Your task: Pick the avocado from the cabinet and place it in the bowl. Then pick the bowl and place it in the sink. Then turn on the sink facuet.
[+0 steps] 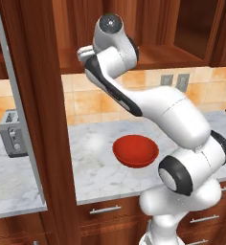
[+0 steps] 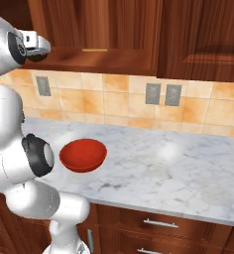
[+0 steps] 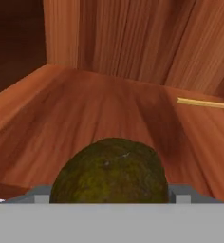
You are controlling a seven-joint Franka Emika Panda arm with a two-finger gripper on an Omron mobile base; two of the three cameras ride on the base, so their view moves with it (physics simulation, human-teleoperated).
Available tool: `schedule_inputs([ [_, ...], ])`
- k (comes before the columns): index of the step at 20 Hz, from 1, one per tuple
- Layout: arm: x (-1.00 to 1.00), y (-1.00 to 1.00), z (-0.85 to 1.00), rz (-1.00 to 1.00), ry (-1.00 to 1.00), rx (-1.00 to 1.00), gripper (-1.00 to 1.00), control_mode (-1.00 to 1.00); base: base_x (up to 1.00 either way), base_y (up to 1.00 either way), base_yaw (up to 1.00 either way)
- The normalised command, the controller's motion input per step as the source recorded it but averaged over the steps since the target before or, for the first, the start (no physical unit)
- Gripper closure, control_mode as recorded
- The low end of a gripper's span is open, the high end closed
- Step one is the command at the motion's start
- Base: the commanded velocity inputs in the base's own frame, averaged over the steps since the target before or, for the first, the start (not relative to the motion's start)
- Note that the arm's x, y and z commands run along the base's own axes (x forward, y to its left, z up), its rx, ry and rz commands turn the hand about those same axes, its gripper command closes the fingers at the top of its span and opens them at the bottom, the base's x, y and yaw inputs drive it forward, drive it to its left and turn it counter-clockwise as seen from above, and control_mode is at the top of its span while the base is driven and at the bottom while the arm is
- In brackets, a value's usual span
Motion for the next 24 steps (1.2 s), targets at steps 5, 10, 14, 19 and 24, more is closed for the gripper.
schedule_inputs([
  [5, -1.00, -0.48, -0.21, -0.03, 0.02, 0.02, 1.00, -1.00, 0.00, 0.00, 0.00],
  [10, -1.00, -0.46, -0.37, -0.08, 0.18, 0.00, 1.00, -1.00, 0.00, 0.00, 0.00],
  [14, -0.82, -0.41, -0.93, -0.10, 0.31, -0.02, 1.00, -1.00, 0.00, 0.00, 0.00],
  [19, -0.03, -0.31, -1.00, -0.12, 0.31, -0.06, 1.00, -1.00, 0.00, 0.00, 0.00],
  [24, 0.05, -0.33, -0.92, -0.05, 0.22, 0.00, 1.00, -1.00, 0.00, 0.00, 0.00],
])
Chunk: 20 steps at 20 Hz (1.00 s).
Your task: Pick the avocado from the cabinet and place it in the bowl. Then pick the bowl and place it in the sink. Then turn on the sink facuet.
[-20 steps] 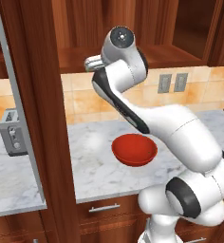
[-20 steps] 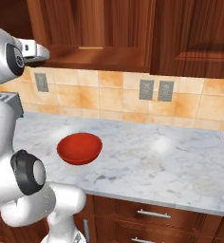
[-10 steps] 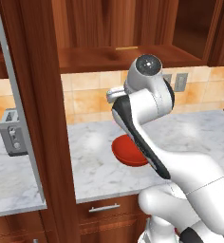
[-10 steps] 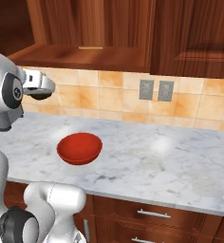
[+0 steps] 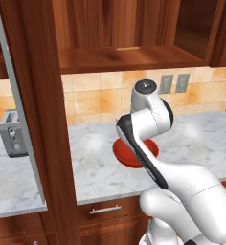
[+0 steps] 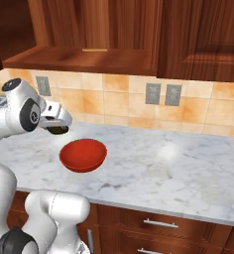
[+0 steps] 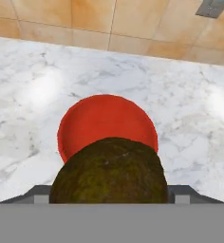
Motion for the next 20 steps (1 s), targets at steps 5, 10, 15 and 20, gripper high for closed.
schedule_inputs([
  [5, 0.00, -0.33, -0.99, 0.00, 0.15, 0.01, 1.00, -1.00, 0.00, 0.00, 0.00],
  [10, 0.16, -0.12, -0.90, 0.00, 0.04, 0.00, 1.00, -1.00, 0.00, 0.00, 0.00],
  [15, 0.51, 0.00, -0.69, 0.00, 0.00, 0.00, 1.00, -1.00, 0.00, 0.00, 0.00],
  [20, 0.41, -0.05, -0.37, 0.01, 0.04, 0.02, 1.00, -1.00, 0.00, 0.00, 0.00],
])
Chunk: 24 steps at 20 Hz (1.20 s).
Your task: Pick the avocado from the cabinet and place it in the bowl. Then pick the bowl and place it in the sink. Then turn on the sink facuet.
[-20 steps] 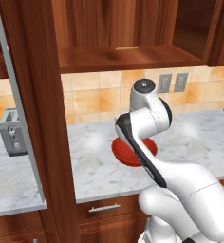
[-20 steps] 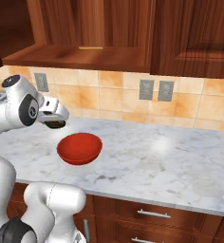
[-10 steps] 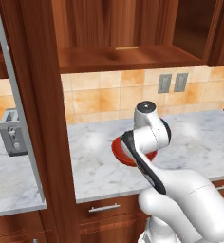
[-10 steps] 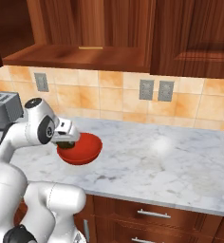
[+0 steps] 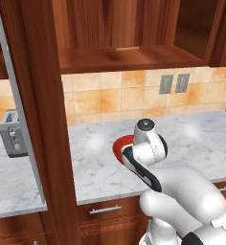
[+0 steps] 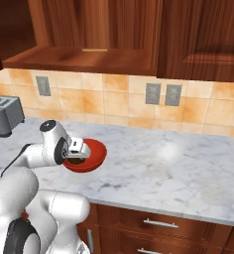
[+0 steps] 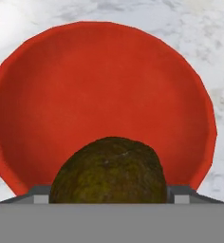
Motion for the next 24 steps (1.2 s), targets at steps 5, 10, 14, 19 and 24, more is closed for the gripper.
schedule_inputs([
  [5, 0.23, -0.10, -0.13, 0.00, 0.02, 0.05, 1.00, -1.00, 0.00, 0.00, 0.00],
  [10, 0.16, -0.04, -0.07, 0.00, 0.02, 0.04, -1.00, -1.00, 0.00, 0.00, 0.00],
  [14, 0.20, 0.00, -0.14, 0.00, 0.01, 0.01, -1.00, -1.00, 0.00, 0.00, 0.00],
  [19, 0.09, 0.00, 0.00, 0.01, 0.00, 0.02, -1.00, -1.00, 0.00, 0.00, 0.00],
  [24, 0.04, 0.16, 0.27, 0.06, 0.01, -0.01, -1.00, -1.00, 0.00, 0.00, 0.00],
])
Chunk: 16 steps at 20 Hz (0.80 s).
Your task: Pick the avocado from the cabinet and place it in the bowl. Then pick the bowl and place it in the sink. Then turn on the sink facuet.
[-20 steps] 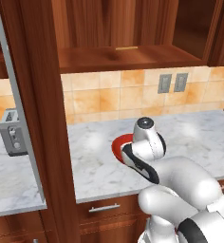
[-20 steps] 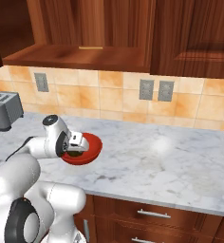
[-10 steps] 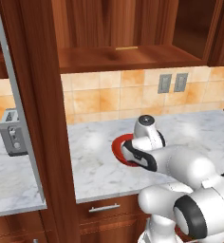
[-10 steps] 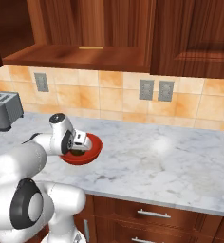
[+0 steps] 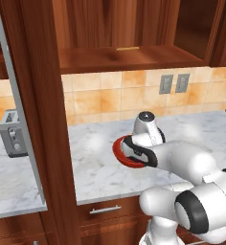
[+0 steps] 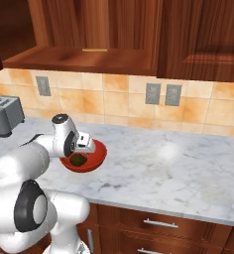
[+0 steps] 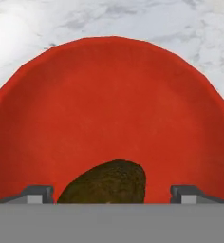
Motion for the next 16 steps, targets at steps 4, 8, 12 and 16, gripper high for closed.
schedule_inputs([
  [4, -0.32, 0.80, 0.61, 0.18, 0.00, -0.17, -1.00, -1.00, 0.00, 0.00, 0.00],
  [8, -0.35, 0.89, 0.48, 0.15, 0.00, -0.23, -1.00, -1.00, 0.00, 0.00, 0.00],
  [12, -0.02, 0.66, -0.21, 0.07, 0.19, -0.22, -1.00, -1.00, 0.00, 0.00, 0.00],
  [16, 0.19, -0.02, -0.59, 0.00, 0.23, -0.10, -1.00, -1.00, 0.00, 0.00, 0.00],
])
